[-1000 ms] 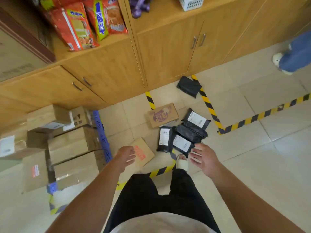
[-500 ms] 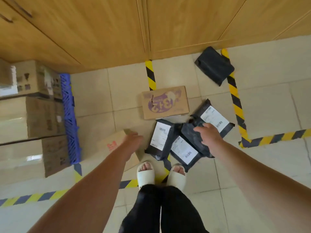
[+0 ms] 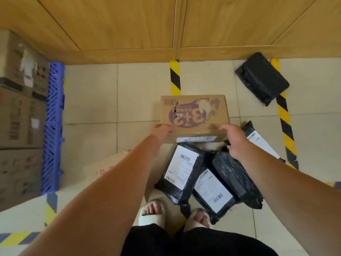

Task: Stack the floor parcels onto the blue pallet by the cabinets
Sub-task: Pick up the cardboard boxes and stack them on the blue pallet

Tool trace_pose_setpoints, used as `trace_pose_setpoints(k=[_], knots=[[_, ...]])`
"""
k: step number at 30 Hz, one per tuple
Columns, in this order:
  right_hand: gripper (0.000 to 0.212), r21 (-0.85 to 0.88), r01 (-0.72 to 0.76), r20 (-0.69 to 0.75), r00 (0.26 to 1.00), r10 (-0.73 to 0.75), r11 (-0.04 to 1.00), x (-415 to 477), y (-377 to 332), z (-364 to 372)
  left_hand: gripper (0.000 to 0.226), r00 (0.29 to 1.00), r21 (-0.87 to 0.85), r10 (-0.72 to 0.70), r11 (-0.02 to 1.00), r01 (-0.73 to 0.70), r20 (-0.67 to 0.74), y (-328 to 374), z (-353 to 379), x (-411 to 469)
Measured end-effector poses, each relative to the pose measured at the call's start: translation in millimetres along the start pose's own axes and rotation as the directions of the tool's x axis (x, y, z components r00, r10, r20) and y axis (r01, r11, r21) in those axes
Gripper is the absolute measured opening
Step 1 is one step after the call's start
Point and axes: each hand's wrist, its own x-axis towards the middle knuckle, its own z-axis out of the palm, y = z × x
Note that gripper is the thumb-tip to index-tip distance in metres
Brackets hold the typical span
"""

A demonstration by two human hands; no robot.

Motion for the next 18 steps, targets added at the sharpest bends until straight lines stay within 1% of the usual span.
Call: trace_pose_setpoints(k=[1,4,6,9,12,14,16,18], knots=[[0.004,0.028,0.02,0.001,1.0,-0.02,0.999,-17,-7,-4,0.039,1.0,-0.038,0.015,0.999,-0.016,-0.01,4,-6,-12],[0.016,0.085,0.077,-0.021,0.997,-0.076,0.993,-84,-28,-24,0.031,0.997,-0.147,0.074,0.986,-0.078,-0.032,23,-27,-80],[0.017,0.149,0.109,-0.034,0.994,-0.105,0.983,-150,-47,-40,0.043,0.99,-0.209,0.131,0.968,-0.139,-0.052,37,-46,-141],[0.02,0.214,0.114,0.03,0.992,-0.124,0.97,-264,-68,-72,0.048,0.982,-0.267,0.178,0.945,-0.189,-0.065,49,-76,-261],[0.026,0.181,0.12,0.095,0.986,-0.139,0.976,-385,-89,-108,0.055,0.964,-0.206,0.248,0.942,-0.263,-0.098,50,-105,-393],[0.029,0.153,0.17,0.144,0.971,-0.192,0.973,-453,-105,-131,0.063,0.947,-0.229,0.302,0.92,-0.319,-0.108,52,-123,-476],[0.031,0.136,0.23,0.216,0.942,-0.256,0.964,-508,-117,-147,0.071,0.941,-0.258,0.321,0.905,-0.338,-0.106,50,-140,-545],[0.037,0.079,0.292,0.303,0.904,-0.302,0.953,-553,-125,-154,0.076,0.935,-0.288,0.336,0.89,-0.354,-0.112,44,-154,-600]])
